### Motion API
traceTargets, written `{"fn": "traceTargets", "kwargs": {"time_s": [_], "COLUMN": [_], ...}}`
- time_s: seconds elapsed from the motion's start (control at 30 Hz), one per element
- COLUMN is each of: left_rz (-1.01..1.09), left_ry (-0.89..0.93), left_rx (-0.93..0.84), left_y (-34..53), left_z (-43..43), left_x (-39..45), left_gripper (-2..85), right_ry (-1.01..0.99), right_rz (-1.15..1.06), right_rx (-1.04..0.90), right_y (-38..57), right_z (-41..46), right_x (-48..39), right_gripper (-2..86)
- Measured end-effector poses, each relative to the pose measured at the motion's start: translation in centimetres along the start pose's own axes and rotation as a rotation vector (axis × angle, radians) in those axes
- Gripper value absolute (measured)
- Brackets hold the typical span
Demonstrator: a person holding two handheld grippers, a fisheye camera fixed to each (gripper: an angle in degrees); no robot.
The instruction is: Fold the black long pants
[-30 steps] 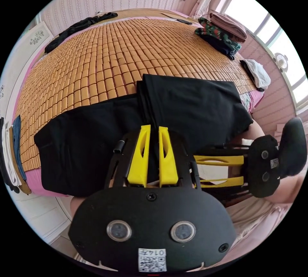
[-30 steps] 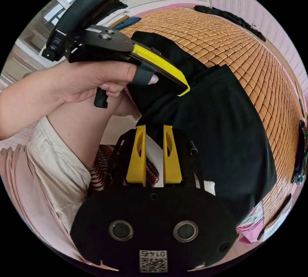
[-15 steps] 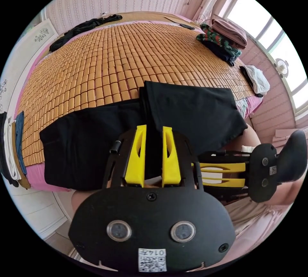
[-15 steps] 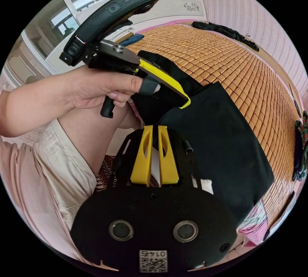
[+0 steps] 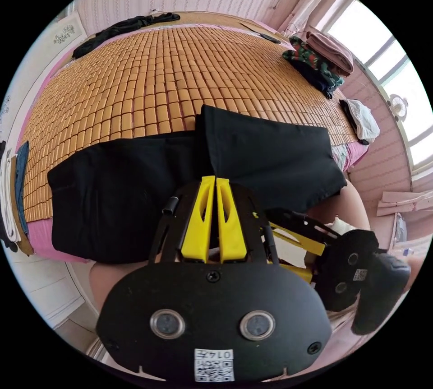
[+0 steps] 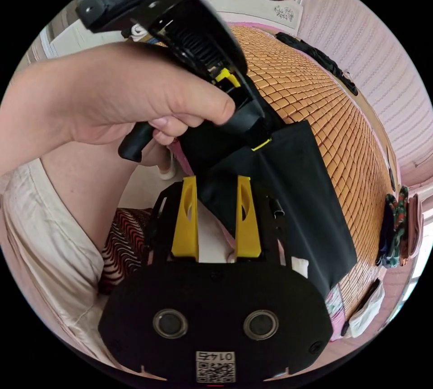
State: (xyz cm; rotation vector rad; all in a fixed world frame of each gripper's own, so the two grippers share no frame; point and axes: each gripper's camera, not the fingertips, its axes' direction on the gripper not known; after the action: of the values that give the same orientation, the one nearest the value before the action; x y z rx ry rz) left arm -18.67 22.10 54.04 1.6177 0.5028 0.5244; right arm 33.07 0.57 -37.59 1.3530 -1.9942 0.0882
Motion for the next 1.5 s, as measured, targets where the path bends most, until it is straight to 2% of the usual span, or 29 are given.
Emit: {"fn": "traceTargets", "kwargs": {"time_s": [0.1, 0.3, 0.53, 0.73, 0.83, 0.97, 1.03, 1.1, 1.17, 1.2, 1.33, 1.4, 1.5], "left_rz": [0.011, 0.033, 0.092, 0.075, 0.053, 0.022, -0.031, -0.160, -0.282, -0.326, -0.342, -0.315, -0.228], "left_ry": [-0.127, -0.113, -0.106, -0.036, -0.072, -0.296, -0.396, -0.432, -0.462, -0.467, -0.437, -0.363, -0.271], "left_rx": [-0.022, 0.002, -0.011, 0.129, 0.235, 0.358, 0.364, 0.306, 0.198, 0.140, 0.126, 0.142, 0.177], "left_y": [0.4, 1.1, 1.0, 2.5, 3.5, 5.8, 7.2, 9.1, 10.3, 11.1, 13.1, 13.5, 12.9], "left_z": [0.7, 0.2, -0.9, -5.7, -9.5, -17.5, -20.0, -20.3, -18.6, -17.4, -16.1, -15.3, -14.5], "left_x": [1.0, 1.9, 2.9, 2.7, 1.7, -3.1, -7.1, -14.1, -19.1, -21.3, -22.8, -22.1, -19.9], "left_gripper": [5.1, 2.5, -0.8, -1.0, -0.9, -0.8, -0.5, 0.7, 2.5, 3.7, 4.9, 4.7, 4.7], "right_ry": [0.099, 0.218, 0.088, 0.079, 0.068, -0.101, -0.202, -0.266, -0.313, -0.328, -0.244, -0.185, -0.065], "right_rz": [-0.042, -0.082, -0.027, 0.019, -0.018, -0.143, -0.176, -0.188, -0.185, -0.184, -0.089, 0.042, 0.354], "right_rx": [-0.035, -0.054, -0.036, 0.067, 0.171, 0.308, 0.334, 0.282, 0.100, 0.084, 0.083, 0.074, 0.002], "right_y": [-0.5, -0.9, -0.5, -0.1, -1.7, -9.3, -13.1, -16.2, -18.2, -18.0, -12.5, -9.1, -3.0], "right_z": [1.5, 2.4, 0.3, -3.9, -7.0, -10.5, -10.6, -8.9, -6.2, -6.0, -7.6, -8.4, -9.4], "right_x": [-1.8, -3.6, -0.8, 1.7, 2.1, 1.2, 0.5, -0.3, -0.2, 0.1, 5.4, 9.5, 17.1], "right_gripper": [12.7, 10.0, 3.1, 1.6, 1.7, 3.5, 5.8, 9.1, 11.6, 11.7, 11.9, 12.0, 12.6]}}
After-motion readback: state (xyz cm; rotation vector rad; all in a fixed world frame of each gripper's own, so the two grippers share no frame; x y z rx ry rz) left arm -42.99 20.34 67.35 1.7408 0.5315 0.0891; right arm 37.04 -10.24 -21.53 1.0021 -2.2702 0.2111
